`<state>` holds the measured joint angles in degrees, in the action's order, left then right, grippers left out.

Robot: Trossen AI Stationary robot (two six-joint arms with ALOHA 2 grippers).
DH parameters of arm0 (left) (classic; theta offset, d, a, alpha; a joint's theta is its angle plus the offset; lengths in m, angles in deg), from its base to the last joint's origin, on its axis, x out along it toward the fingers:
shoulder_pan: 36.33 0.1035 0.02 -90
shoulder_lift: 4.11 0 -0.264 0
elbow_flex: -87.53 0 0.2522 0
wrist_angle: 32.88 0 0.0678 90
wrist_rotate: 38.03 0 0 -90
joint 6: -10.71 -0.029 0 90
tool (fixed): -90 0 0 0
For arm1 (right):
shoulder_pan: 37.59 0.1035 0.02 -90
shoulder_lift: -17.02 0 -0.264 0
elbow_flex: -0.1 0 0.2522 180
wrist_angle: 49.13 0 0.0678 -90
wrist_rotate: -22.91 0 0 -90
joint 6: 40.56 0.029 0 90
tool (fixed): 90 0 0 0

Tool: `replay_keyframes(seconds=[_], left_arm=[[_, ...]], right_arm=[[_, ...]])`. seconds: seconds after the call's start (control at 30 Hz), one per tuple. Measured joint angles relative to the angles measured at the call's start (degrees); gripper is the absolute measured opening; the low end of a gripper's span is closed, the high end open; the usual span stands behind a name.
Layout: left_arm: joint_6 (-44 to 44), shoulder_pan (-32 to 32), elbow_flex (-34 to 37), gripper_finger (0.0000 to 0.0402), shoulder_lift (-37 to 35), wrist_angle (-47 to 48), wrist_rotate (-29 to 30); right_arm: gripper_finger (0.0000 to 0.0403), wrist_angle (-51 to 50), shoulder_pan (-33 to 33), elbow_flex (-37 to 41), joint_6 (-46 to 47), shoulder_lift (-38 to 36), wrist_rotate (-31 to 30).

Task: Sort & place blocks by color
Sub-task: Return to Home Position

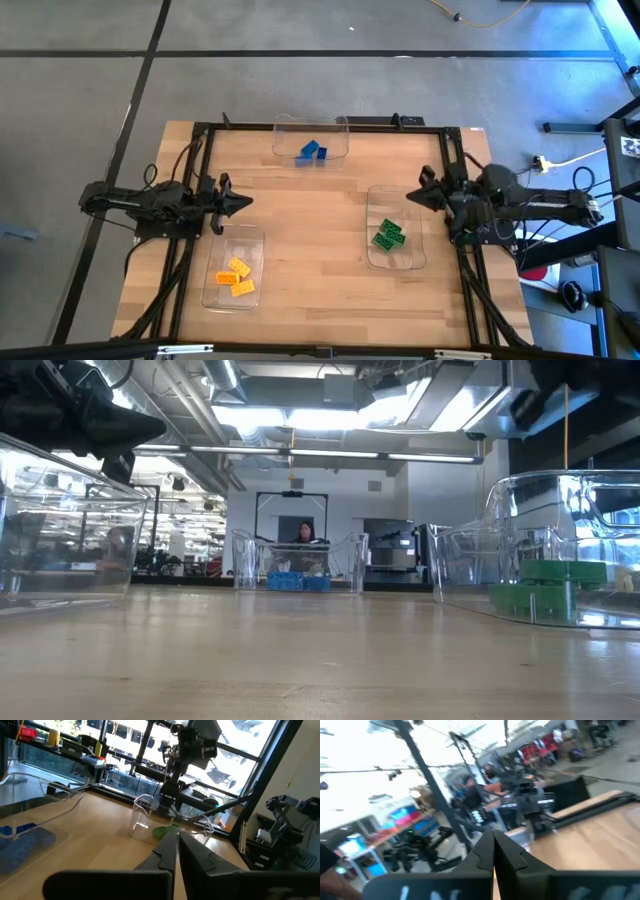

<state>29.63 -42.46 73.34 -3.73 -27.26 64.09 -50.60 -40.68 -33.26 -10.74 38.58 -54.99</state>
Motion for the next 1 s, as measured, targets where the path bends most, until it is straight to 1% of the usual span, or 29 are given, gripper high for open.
replay_keyframes(seconds=[0.07,0.13,0.3,0.47,0.53,0.63,0.7,0.77,0.87,0.93,1.0], left_arm=[[0.0,0.0,0.0,0.0013,0.0,0.0,0.0],[0.0,0.0,0.0,0.0016,0.0,0.0,0.0],[0.0,0.0,0.0,0.0022,0.0,0.0,0.0],[0.0,0.0,0.0,0.0017,0.0,0.0,0.0],[0.0,0.0,0.0,0.0013,0.0,0.0,0.0],[0.0,0.0,0.0,0.0007,0.0,0.0,0.0],[0.0,0.0,0.0,0.0004,0.0,0.0,0.0],[0.0,0.0,0.0,0.0001,0.0,0.0,0.1],[0.0,0.0,0.0,0.0002,0.0,0.0,0.1],[0.0,0.0,0.0,0.0005,0.0,0.0,0.4],[0.0,0.0,0.0,0.0010,0.0,0.0,0.4]], right_arm=[[0.0001,5.0,1.7,4.8,0.6,-1.7,-0.5],[0.0001,7.0,3.4,8.5,1.0,-3.2,-1.9],[0.0001,7.2,6.7,14.4,-0.5,-8.4,-2.6],[0.0000,6.8,7.9,19.2,-2.2,-15.7,-4.0],[0.0000,3.1,7.9,19.2,-4.2,-18.5,-5.0],[0.0000,0.5,7.9,19.2,-8.3,-21.6,-6.6],[0.0000,-0.8,7.9,19.1,-13.4,-21.5,-8.5],[0.0000,-3.5,7.9,19.1,-17.7,-21.4,-12.6],[0.0000,-9.3,7.9,19.1,-18.2,-21.5,-20.7],[0.0000,-9.7,7.8,19.0,-18.5,-20.7,-22.6],[0.0000,-9.7,7.8,19.0,-18.2,-20.5,-22.6]])
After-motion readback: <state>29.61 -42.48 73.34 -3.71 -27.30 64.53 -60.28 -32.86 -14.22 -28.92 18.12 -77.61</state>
